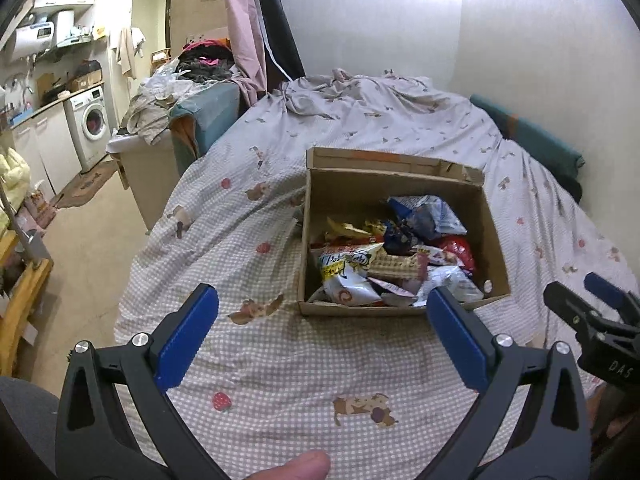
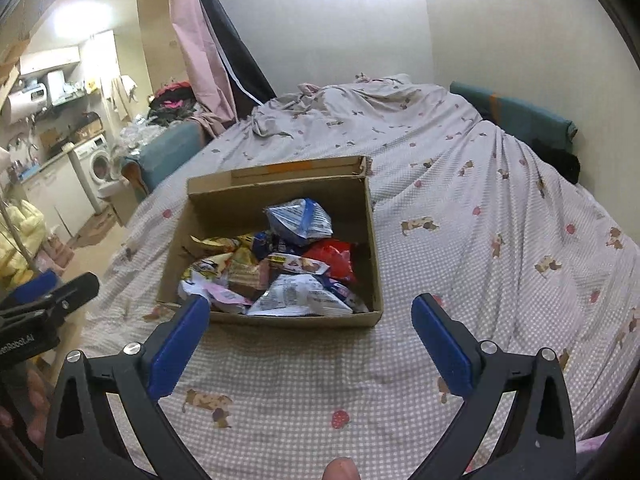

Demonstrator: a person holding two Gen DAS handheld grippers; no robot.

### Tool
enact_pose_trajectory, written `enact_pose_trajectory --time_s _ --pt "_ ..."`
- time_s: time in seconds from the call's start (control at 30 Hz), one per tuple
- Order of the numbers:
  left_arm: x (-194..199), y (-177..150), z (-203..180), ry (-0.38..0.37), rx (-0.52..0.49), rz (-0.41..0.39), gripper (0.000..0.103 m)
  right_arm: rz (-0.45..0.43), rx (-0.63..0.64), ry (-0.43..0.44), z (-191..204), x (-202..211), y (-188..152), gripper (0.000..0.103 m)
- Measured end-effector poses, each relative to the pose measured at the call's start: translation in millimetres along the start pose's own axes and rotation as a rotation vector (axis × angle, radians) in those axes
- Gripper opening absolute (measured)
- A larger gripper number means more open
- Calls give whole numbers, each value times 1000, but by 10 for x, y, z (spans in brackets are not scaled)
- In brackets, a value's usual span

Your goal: Organize snacks

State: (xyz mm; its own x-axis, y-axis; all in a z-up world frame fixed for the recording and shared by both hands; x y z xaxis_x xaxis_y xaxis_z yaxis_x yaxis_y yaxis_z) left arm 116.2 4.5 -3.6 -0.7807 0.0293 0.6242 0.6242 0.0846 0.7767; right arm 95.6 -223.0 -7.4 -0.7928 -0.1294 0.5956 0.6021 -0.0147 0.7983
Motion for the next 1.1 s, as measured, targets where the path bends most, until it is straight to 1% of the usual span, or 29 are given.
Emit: enact_pose_trajectory --time_s 0.13,0.43,0.67,1.1 --pt "-25 -19 -10 -8 2 11 103 7 -11 11 3 -12 -15 103" --pt "-2 -57 -84 -18 -27 11 103 6 21 5 34 0 -42 103" --pt "-15 -68 -96 -18 -29 15 103 5 33 8 79 1 -28 103" --pt "-16 -72 -95 -23 -28 9 103 9 3 16 45 -25 -30 103"
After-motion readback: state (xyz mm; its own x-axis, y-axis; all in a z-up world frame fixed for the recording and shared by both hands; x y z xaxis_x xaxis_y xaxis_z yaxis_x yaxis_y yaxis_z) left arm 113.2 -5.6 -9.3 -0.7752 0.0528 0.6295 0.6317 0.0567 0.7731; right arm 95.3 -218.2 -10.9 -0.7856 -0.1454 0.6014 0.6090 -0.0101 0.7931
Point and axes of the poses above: each gripper's, at about its wrist camera, not at the fingertips, and x roughly against the way its jaws point, z to its left, y to its top, the point moved 4 cm from there along -x, roughly the way its jaws point, and after that the axes turned 2 degrees about x, right-handed, at the moved point
